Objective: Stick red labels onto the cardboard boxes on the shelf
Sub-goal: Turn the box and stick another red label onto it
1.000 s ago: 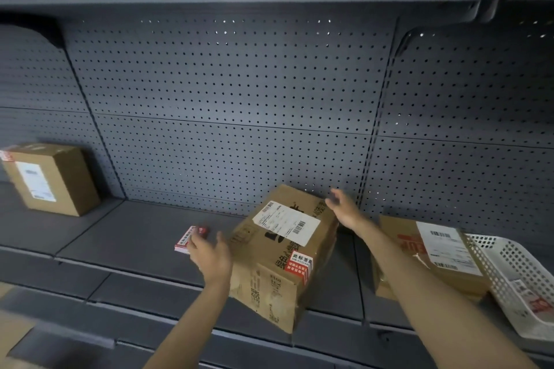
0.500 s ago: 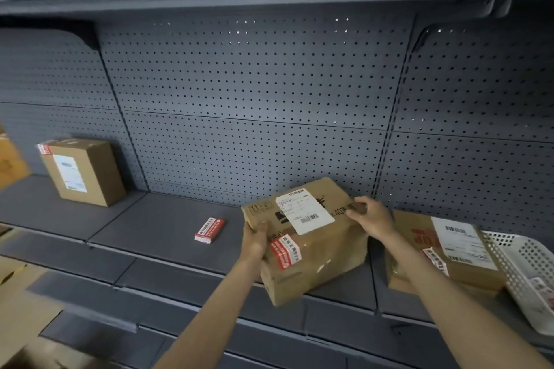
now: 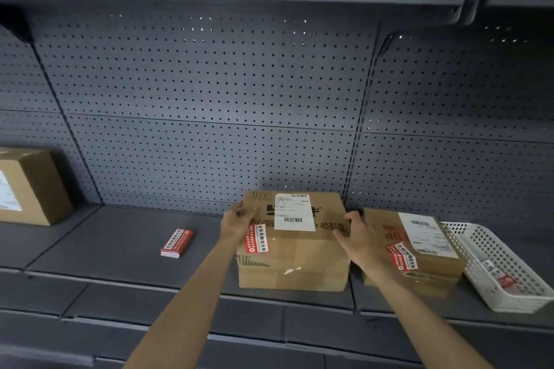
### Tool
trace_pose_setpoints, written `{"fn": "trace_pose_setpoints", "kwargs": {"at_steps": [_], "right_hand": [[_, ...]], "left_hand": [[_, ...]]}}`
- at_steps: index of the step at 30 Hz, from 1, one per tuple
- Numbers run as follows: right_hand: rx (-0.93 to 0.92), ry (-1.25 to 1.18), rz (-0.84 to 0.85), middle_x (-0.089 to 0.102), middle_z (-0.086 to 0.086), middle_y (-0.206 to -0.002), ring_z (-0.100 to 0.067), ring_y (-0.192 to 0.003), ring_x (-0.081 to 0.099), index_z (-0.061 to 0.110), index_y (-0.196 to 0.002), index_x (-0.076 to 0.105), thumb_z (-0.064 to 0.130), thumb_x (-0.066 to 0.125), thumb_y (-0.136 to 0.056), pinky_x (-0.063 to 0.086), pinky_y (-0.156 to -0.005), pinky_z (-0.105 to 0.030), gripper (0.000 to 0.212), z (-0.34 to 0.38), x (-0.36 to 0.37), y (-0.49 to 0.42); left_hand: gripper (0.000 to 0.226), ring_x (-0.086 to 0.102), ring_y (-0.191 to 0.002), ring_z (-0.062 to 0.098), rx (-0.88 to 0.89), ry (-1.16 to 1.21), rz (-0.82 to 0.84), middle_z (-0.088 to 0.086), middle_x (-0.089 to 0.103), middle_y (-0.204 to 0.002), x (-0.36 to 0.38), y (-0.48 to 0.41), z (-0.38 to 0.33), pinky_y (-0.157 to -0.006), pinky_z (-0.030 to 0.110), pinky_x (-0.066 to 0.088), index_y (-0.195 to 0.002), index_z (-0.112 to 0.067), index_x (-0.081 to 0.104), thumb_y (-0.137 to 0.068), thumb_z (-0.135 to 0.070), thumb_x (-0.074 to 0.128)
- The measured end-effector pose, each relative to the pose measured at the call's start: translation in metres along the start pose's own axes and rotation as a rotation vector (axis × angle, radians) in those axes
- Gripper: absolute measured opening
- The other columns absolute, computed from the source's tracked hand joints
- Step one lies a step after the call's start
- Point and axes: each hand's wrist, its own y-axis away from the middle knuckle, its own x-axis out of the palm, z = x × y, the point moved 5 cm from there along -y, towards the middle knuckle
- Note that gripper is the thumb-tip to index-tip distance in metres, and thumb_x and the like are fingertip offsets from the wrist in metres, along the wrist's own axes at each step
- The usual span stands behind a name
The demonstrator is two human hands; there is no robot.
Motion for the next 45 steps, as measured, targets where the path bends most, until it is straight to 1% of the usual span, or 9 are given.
{"fn": "trace_pose_setpoints", "kwargs": {"at_steps": [4, 8, 15, 19, 22, 29, 32, 35, 45], "right_hand": [[-0.278, -0.059, -0.187, 0.052, 0.004, -0.129, -0.014, -0.122, 0.050, 0.023, -0.119, 0.062, 0.025, 0.065, -0.094, 0.050, -0.091, -0.026, 0.025, 0.057, -0.017, 0.003], [-0.468, -0.262, 0.040, 0.061, 0.007, -0.120, -0.009, -0.113, 0.058, 0.021, -0.117, 0.068, 0.017, 0.059, -0.098, 0.050, -0.099, -0.029, 0.022, 0.115, 0.014, -0.001], [-0.425, -0.223, 0.129, 0.051, 0.006, -0.108, -0.015, -0.112, 0.048, 0.019, -0.124, 0.070, 0.024, 0.060, -0.098, 0.043, -0.104, -0.039, 0.028, 0.143, 0.077, -0.010], [-0.368, -0.306, 0.007, 0.054, 0.008, -0.107, -0.014, -0.111, 0.050, 0.018, -0.114, 0.075, 0.022, 0.065, -0.095, 0.043, -0.103, -0.036, 0.022, 0.136, 0.081, -0.007], [-0.384, -0.370, 0.026, 0.059, 0.011, -0.103, -0.012, -0.106, 0.056, 0.020, -0.103, 0.079, 0.022, 0.070, -0.091, 0.045, -0.100, -0.035, 0.015, 0.134, 0.081, -0.006], [-0.335, -0.524, 0.115, 0.069, 0.010, -0.098, -0.006, -0.093, 0.066, 0.023, -0.088, 0.080, 0.016, 0.077, -0.084, 0.055, -0.090, -0.033, 0.009, 0.133, 0.079, -0.009], [-0.315, -0.552, 0.115, 0.073, 0.013, -0.094, -0.005, -0.089, 0.068, 0.025, -0.084, 0.080, 0.018, 0.079, -0.082, 0.057, -0.088, -0.035, 0.007, 0.134, 0.080, -0.010], [-0.299, -0.564, 0.141, 0.076, 0.015, -0.087, -0.005, -0.086, 0.070, 0.029, -0.083, 0.079, 0.021, 0.078, -0.083, 0.058, -0.085, -0.041, 0.008, 0.134, 0.081, -0.011], [-0.168, -0.760, 0.196, 0.078, 0.010, -0.081, -0.005, -0.082, 0.072, 0.023, -0.115, 0.063, 0.016, 0.083, -0.078, 0.057, -0.083, -0.034, 0.042, 0.135, 0.073, -0.009]], "left_hand": [[0.027, 0.070, -0.086, 0.019, 0.116, -0.096, -0.126, 0.004, 0.070, -0.114, -0.005, -0.004, -0.008, -0.069, 0.031, 0.057, -0.124, -0.020, 0.062, -0.100, -0.032, 0.057], [0.022, 0.070, -0.088, 0.023, 0.221, -0.163, 0.006, 0.005, 0.073, -0.106, -0.008, 0.002, -0.005, -0.088, 0.047, 0.057, -0.101, -0.035, 0.068, -0.104, -0.037, 0.046], [0.041, 0.058, -0.125, 0.012, 0.392, -0.467, 0.013, -0.005, 0.060, -0.139, -0.025, 0.009, 0.004, -0.098, 0.031, 0.047, -0.093, -0.027, 0.080, -0.098, -0.055, 0.050], [0.037, 0.065, -0.071, -0.002, 0.502, -0.562, -0.065, -0.011, 0.075, -0.101, -0.027, 0.022, -0.005, -0.055, 0.010, 0.039, -0.102, -0.026, 0.077, -0.102, -0.048, 0.047], [0.033, 0.062, -0.062, 0.001, 0.527, -0.670, 0.003, -0.009, 0.072, -0.076, -0.023, 0.027, -0.004, -0.050, 0.009, 0.037, -0.117, -0.031, 0.073, -0.102, -0.047, 0.048], [0.047, 0.065, -0.071, 0.006, 0.454, -0.559, 0.129, -0.011, 0.073, -0.080, -0.028, 0.021, 0.000, -0.070, 0.028, 0.054, -0.119, -0.020, 0.070, -0.101, -0.054, 0.043], [0.045, 0.059, -0.120, 0.003, 0.444, -0.564, 0.251, -0.020, 0.056, -0.140, -0.029, 0.020, 0.003, -0.105, 0.028, 0.045, -0.135, -0.035, 0.060, -0.100, -0.057, 0.044], [0.041, 0.038, -0.140, 0.001, 0.446, -0.540, 0.401, -0.022, 0.036, -0.155, -0.029, 0.020, 0.003, -0.119, 0.036, 0.028, -0.129, -0.046, 0.062, -0.094, -0.063, 0.051], [0.036, 0.050, -0.126, -0.005, 0.570, -0.501, 0.246, -0.021, 0.060, -0.134, -0.035, 0.029, -0.009, -0.108, 0.022, 0.036, -0.118, -0.031, 0.072, -0.085, -0.046, 0.075]]}}
